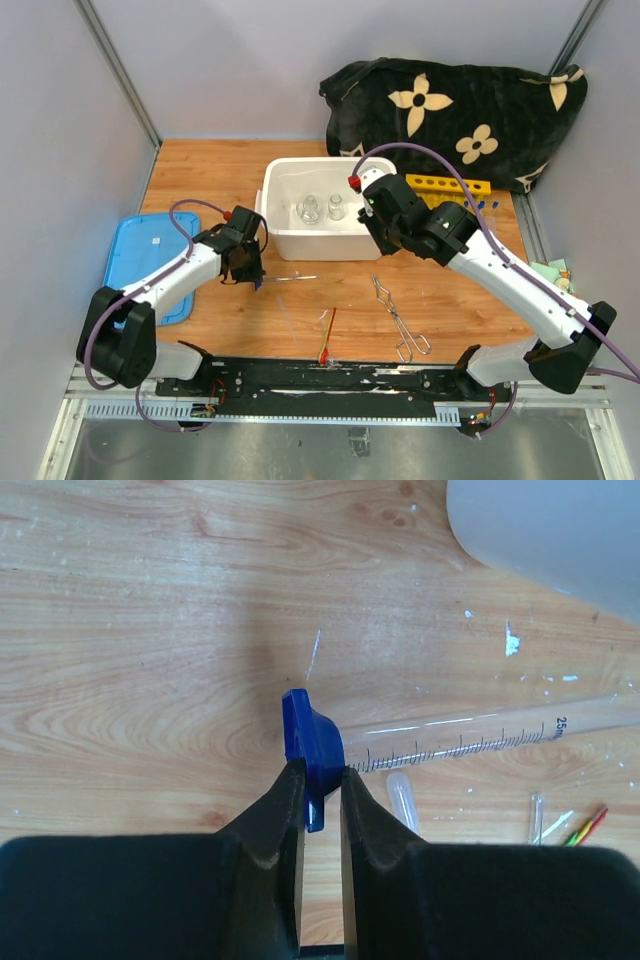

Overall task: Organize the chemistry lab equipment
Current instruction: Pick up the chemistry item at the center of the board, then place the chemistry item in the storage box.

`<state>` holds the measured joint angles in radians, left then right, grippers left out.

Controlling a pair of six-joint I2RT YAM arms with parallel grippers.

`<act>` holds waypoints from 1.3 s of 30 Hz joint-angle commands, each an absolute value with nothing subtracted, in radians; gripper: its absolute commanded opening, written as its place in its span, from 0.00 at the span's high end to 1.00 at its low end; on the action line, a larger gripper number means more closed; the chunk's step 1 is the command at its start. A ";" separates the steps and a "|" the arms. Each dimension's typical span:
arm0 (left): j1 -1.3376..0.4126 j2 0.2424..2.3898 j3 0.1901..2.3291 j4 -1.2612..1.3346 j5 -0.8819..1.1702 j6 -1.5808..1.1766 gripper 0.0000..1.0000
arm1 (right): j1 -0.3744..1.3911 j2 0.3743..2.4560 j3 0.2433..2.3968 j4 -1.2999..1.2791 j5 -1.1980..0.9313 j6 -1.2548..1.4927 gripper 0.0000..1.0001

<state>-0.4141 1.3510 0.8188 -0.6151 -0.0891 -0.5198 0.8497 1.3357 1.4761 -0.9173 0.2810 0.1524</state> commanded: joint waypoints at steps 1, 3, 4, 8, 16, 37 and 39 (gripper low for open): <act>-0.417 1.283 0.863 -0.657 -0.060 -0.496 1.00 | 0.836 1.332 1.473 -0.918 0.288 0.149 0.79; -0.417 1.261 0.882 -0.674 -0.047 -0.503 1.00 | 0.835 1.331 1.479 -0.917 0.290 0.149 0.79; -0.417 1.251 0.891 -0.679 -0.037 -0.505 1.00 | 0.832 1.330 1.486 -0.917 0.290 0.149 0.79; -0.416 1.215 0.925 -0.700 0.008 -0.526 1.00 | 0.823 1.321 1.520 -0.919 0.287 0.147 0.79; -0.417 1.149 0.960 -0.723 0.180 -0.541 1.00 | 0.787 1.319 1.627 -0.964 0.263 0.147 0.77; -0.416 0.951 0.875 -0.473 0.504 -0.725 1.00 | 0.662 1.322 1.811 -1.049 0.163 0.181 0.71; -0.414 0.959 0.881 -0.443 0.508 -0.743 1.00 | 0.633 1.319 1.821 -1.053 0.115 0.193 0.61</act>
<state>-0.4141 0.9642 0.8799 -0.5674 0.4351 -0.6765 0.6819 1.3224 1.7828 -1.0130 0.2111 0.1631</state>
